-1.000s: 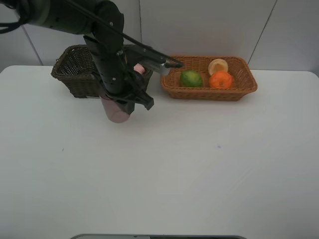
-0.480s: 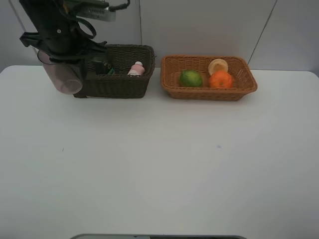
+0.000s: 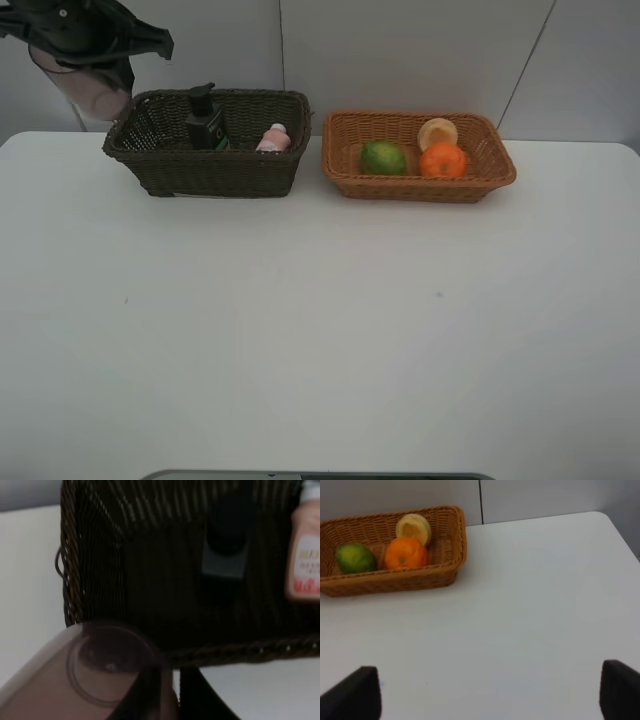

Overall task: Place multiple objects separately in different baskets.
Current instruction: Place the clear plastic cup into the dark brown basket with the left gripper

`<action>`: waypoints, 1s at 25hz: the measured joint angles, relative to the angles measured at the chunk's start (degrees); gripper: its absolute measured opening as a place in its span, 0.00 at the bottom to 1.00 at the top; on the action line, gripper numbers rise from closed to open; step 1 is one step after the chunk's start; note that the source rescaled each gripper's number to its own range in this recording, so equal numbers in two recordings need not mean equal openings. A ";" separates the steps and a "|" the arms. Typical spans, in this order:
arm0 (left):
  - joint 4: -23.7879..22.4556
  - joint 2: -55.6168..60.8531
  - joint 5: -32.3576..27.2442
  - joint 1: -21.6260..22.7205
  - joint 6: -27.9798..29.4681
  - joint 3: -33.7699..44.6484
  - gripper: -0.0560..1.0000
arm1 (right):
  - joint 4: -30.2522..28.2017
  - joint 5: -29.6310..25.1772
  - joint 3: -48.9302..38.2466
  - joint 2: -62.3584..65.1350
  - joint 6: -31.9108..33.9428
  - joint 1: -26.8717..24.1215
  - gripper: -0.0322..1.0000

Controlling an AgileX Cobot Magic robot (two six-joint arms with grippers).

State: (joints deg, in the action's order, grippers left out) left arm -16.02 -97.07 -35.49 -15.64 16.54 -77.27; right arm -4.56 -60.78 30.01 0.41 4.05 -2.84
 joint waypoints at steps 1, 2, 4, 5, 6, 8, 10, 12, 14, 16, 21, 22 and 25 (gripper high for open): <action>-0.25 0.00 3.01 0.46 0.00 0.45 0.05 | 0.00 0.00 0.00 0.00 0.00 0.00 0.90; -0.39 0.00 6.07 0.94 0.00 0.88 0.05 | 0.00 0.00 0.00 0.00 0.00 0.00 0.90; -0.64 0.00 11.71 1.82 0.02 2.54 0.05 | 0.00 0.00 0.00 0.00 0.00 0.00 0.90; -0.75 -0.06 14.41 2.11 0.02 3.42 0.05 | 0.00 0.00 0.00 0.00 0.00 0.00 0.90; -0.76 -0.18 16.91 2.52 0.02 4.49 0.05 | 0.00 0.00 0.00 0.00 0.00 0.00 0.90; -0.82 -1.07 20.79 2.91 0.07 6.43 0.05 | 0.00 0.00 0.00 0.00 0.00 0.00 0.90; -0.82 -2.77 24.23 3.26 0.07 7.88 0.05 | 0.00 0.00 0.00 0.00 0.00 0.00 0.90; -0.82 -4.68 26.79 3.31 0.07 8.72 0.05 | 0.00 0.00 0.00 0.00 0.00 0.00 0.90; -0.82 -6.84 28.89 3.38 0.07 9.04 0.05 | 0.00 0.00 0.00 0.00 0.00 0.00 0.90; -0.82 -8.67 30.41 3.50 0.07 9.09 0.05 | 0.00 0.00 0.00 0.00 0.00 0.00 0.90; -0.82 -12.48 33.41 3.63 0.07 9.09 0.05 | 0.00 0.00 0.00 0.00 0.00 0.00 0.90; -0.82 -12.98 33.53 3.63 0.07 9.09 0.05 | 0.00 0.00 0.00 0.00 0.00 0.00 0.90; -0.82 -14.30 34.88 3.63 0.07 9.09 0.05 | 0.00 0.00 0.00 0.00 0.00 0.00 0.90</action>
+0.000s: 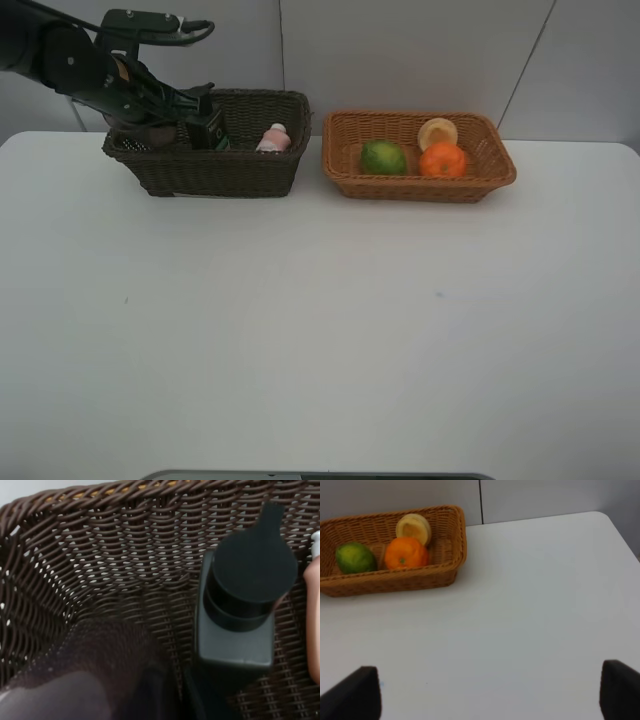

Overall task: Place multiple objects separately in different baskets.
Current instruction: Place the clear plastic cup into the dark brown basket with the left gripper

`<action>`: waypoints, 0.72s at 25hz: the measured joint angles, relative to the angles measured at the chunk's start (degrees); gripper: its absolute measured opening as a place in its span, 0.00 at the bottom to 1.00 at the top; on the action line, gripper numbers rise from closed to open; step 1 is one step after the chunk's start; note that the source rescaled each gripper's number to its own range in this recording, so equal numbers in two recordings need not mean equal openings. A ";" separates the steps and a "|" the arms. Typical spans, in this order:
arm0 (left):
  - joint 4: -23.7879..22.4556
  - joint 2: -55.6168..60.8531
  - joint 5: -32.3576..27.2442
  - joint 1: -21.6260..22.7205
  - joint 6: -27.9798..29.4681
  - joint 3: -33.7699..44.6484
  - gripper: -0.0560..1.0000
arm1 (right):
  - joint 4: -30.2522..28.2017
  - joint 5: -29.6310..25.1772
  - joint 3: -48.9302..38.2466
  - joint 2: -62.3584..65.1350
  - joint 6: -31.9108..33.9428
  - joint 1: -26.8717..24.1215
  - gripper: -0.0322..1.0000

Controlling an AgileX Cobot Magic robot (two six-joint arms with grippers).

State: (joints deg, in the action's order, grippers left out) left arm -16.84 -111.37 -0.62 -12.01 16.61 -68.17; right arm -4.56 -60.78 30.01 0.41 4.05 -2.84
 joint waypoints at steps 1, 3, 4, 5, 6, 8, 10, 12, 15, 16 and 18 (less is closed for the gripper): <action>0.00 -0.25 0.62 0.00 0.00 0.00 0.05 | 0.00 0.00 0.00 0.00 0.00 0.00 0.90; 0.00 -0.61 1.71 0.05 0.00 0.00 0.05 | 0.00 0.00 0.00 0.00 0.00 0.00 0.90; 0.00 -0.69 1.98 0.12 0.00 0.00 0.05 | 0.00 0.00 0.00 0.00 0.00 0.00 0.90; 0.00 -0.80 2.33 0.12 0.00 0.00 0.05 | 0.00 0.00 0.00 0.00 0.00 0.00 0.90; 0.00 -0.88 2.77 0.12 0.00 0.00 0.06 | 0.00 0.00 0.00 0.00 0.00 0.00 0.90; 0.00 -1.12 2.92 0.12 0.00 0.00 0.12 | 0.00 0.00 0.00 0.00 0.00 0.00 0.90; 0.00 -1.18 3.28 0.12 0.00 0.00 0.26 | 0.00 0.00 0.00 0.00 0.00 0.00 0.90; 0.00 -1.18 3.31 0.12 0.00 0.00 0.48 | 0.00 0.00 0.00 0.00 0.00 0.00 0.90; -0.11 -1.18 3.31 0.12 0.00 0.00 0.76 | 0.00 0.00 0.00 0.00 0.00 0.00 0.90; -0.11 -1.18 3.31 0.12 0.00 0.00 0.81 | 0.00 0.00 0.00 0.00 0.00 0.00 0.90; -0.17 -1.18 3.25 0.12 0.00 0.00 0.88 | 0.00 0.00 0.00 0.00 0.00 0.00 0.90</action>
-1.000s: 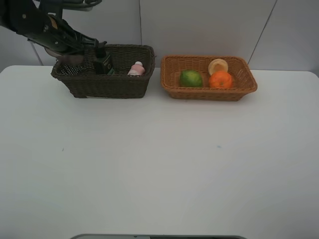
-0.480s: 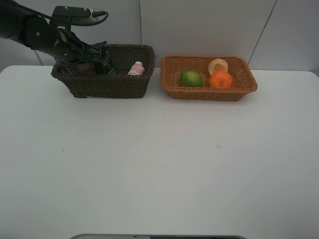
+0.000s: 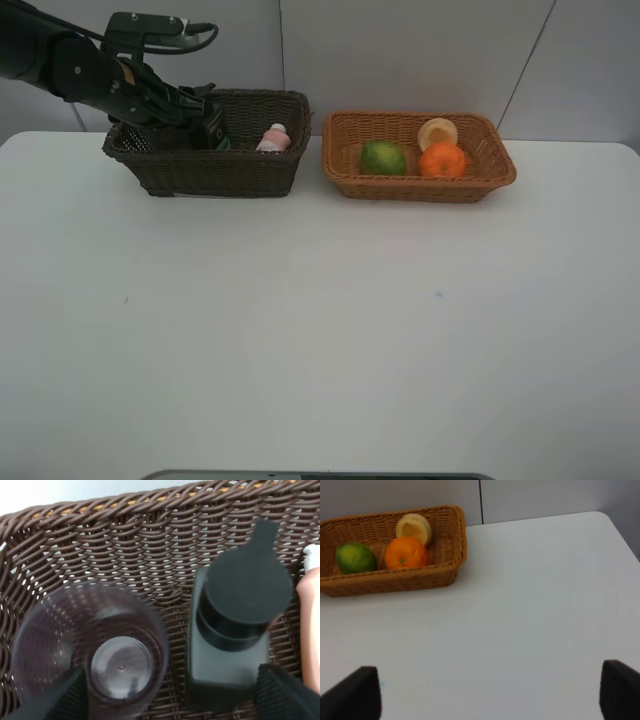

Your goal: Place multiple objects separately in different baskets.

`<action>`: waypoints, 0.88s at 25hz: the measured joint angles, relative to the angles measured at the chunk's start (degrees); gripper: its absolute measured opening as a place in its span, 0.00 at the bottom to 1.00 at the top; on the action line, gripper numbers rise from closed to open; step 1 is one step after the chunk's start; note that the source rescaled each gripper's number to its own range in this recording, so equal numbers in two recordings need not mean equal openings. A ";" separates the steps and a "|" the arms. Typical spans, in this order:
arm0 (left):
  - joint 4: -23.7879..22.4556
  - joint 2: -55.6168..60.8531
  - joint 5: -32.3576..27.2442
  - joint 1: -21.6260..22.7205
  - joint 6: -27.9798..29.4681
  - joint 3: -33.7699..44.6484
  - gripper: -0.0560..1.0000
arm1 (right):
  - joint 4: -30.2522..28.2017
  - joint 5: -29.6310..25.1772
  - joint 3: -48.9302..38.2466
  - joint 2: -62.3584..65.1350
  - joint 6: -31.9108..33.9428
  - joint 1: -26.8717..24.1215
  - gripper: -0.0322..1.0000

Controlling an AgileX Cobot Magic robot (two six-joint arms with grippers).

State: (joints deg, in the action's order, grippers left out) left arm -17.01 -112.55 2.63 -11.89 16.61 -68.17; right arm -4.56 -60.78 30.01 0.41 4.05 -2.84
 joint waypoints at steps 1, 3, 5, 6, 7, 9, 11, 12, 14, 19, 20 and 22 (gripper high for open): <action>0.00 0.00 -0.15 0.00 0.00 0.00 0.89 | 0.00 0.00 0.00 0.00 0.00 0.00 0.90; 0.00 0.30 -0.57 0.00 0.00 0.00 0.90 | 0.00 0.00 0.00 0.00 0.00 0.00 0.90; 0.00 0.90 -0.97 0.00 0.00 0.00 0.90 | 0.00 0.00 0.00 0.00 0.00 0.00 0.90; 0.00 1.47 -1.32 0.00 0.00 0.00 0.90 | 0.00 0.00 0.00 0.00 0.00 0.00 0.90; 0.00 2.20 -2.00 0.00 0.00 0.00 0.90 | 0.00 0.00 0.00 0.00 0.00 0.00 0.90; 0.00 3.79 -3.18 0.00 0.00 0.00 0.90 | 0.00 0.00 0.00 0.00 0.00 0.00 0.90; 0.00 5.78 -5.15 0.00 0.00 0.00 0.90 | 0.00 0.00 0.00 0.00 0.00 0.00 0.90; 0.00 6.66 -6.61 0.00 0.00 0.00 0.90 | 0.00 0.00 0.00 0.00 0.00 0.00 0.90; 0.00 8.89 -10.09 0.00 0.00 0.00 0.90 | 0.00 0.00 0.00 0.00 0.00 0.00 0.90; 0.00 15.90 -17.28 0.00 0.00 2.14 0.90 | 0.00 0.00 0.00 0.00 0.00 0.00 0.90; 0.06 17.91 -17.70 0.00 0.00 3.28 0.90 | 0.00 0.00 0.00 0.00 0.00 0.00 0.90; 0.19 22.31 -18.11 0.00 0.00 6.61 0.90 | 0.00 0.00 0.00 0.00 0.00 0.00 0.90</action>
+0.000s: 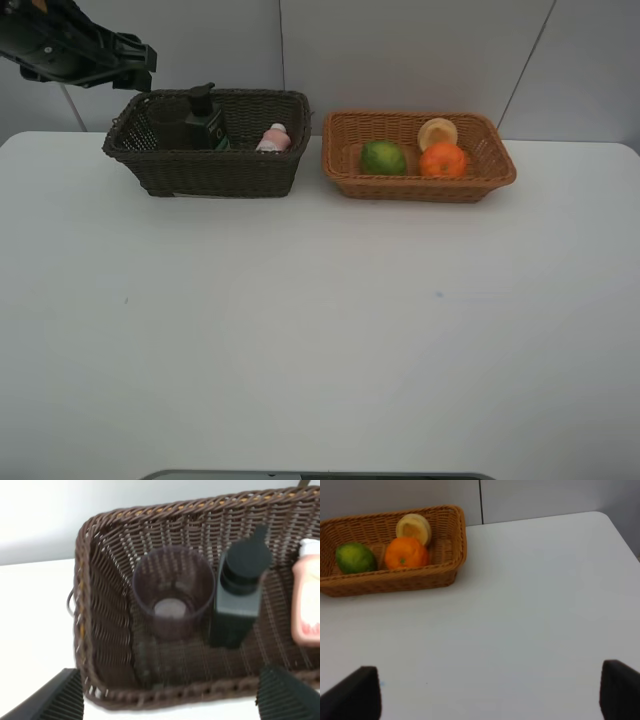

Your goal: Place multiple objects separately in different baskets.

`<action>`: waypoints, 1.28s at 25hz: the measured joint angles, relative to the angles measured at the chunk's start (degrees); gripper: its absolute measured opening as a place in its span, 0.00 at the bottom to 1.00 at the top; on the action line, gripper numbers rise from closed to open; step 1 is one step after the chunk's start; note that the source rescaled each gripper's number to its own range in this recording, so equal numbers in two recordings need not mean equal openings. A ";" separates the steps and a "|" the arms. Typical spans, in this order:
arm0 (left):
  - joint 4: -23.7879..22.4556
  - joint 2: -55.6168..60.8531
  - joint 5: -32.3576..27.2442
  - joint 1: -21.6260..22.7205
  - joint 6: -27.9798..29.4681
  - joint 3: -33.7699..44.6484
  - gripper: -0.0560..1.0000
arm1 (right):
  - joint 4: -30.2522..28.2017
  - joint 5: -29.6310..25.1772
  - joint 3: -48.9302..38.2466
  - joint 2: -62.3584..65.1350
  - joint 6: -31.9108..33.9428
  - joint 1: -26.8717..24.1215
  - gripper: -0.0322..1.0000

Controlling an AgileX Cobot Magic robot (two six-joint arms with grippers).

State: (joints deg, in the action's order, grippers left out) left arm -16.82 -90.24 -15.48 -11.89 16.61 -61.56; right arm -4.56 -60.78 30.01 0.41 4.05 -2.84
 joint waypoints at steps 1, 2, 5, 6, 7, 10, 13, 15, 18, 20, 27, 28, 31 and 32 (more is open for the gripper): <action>0.04 1.96 -0.07 0.00 0.00 1.47 0.90 | 0.00 0.00 0.00 0.00 0.00 0.00 0.90; 0.27 4.30 -0.13 0.00 0.00 3.25 0.90 | 0.00 0.00 0.00 0.00 0.00 0.00 0.90; 1.30 11.53 -0.31 0.00 0.00 8.00 0.90 | 0.00 0.00 0.00 0.00 0.00 0.00 0.90; 1.65 14.20 -0.38 0.00 0.00 9.59 0.90 | 0.00 0.00 0.00 0.00 0.00 0.00 0.90; 2.16 16.93 -0.55 0.00 0.00 11.11 0.91 | 0.00 0.00 0.00 0.00 0.00 0.00 0.90; 2.85 24.58 -2.47 0.00 0.00 14.97 0.91 | 0.00 0.00 0.00 0.00 0.00 0.00 0.90; 3.75 31.95 -5.85 0.00 0.00 18.11 0.91 | 0.00 0.00 0.00 0.00 0.00 0.00 0.90; 3.86 36.73 -8.94 0.00 0.00 20.11 0.91 | 0.00 0.00 0.00 0.00 0.00 0.00 0.90; 4.03 43.92 -16.12 0.00 0.00 21.49 0.91 | 0.00 0.00 0.00 0.00 0.00 0.00 0.90; 4.08 48.01 -21.44 0.00 0.00 21.67 0.91 | 0.00 0.00 0.00 0.00 0.00 0.00 0.90; 4.82 62.23 -35.59 0.00 -2.07 21.67 0.91 | 0.00 0.00 0.00 0.00 0.00 0.00 0.90; 5.51 64.15 -37.45 0.00 -3.02 21.67 0.91 | 0.00 0.00 0.00 0.00 0.00 0.00 0.90; 8.48 68.95 -41.56 0.00 -6.68 21.67 0.91 | 0.00 0.00 0.00 0.00 0.00 0.00 0.90; 9.92 70.30 -42.43 0.00 -8.09 21.67 0.91 | 0.00 0.00 0.00 0.00 0.00 0.00 0.90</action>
State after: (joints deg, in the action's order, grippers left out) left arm -6.90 -19.94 -57.90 -11.89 8.51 -39.90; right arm -4.56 -60.78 30.01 0.41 4.05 -2.84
